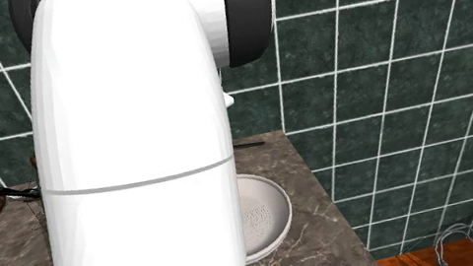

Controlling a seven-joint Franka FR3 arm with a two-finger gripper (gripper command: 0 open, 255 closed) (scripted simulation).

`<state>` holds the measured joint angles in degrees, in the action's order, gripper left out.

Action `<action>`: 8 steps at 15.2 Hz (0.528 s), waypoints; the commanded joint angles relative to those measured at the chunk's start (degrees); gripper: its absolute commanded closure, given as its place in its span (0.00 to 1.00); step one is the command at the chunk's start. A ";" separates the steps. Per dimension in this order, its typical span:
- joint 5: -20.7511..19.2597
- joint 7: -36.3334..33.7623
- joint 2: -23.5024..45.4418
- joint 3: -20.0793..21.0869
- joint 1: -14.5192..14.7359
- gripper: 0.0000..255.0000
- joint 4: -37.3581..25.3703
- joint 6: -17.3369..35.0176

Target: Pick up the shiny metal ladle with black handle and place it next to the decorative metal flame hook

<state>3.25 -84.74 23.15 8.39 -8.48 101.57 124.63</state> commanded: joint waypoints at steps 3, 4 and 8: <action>0.08 -0.09 -1.07 0.05 -0.06 1.00 -0.84 -1.91; 0.10 -0.13 -1.39 0.06 -0.08 1.00 -1.17 -2.56; 0.18 -0.27 -2.63 0.12 -0.14 1.00 -2.56 -5.17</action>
<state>3.42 -84.93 20.82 8.48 -8.64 99.40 120.16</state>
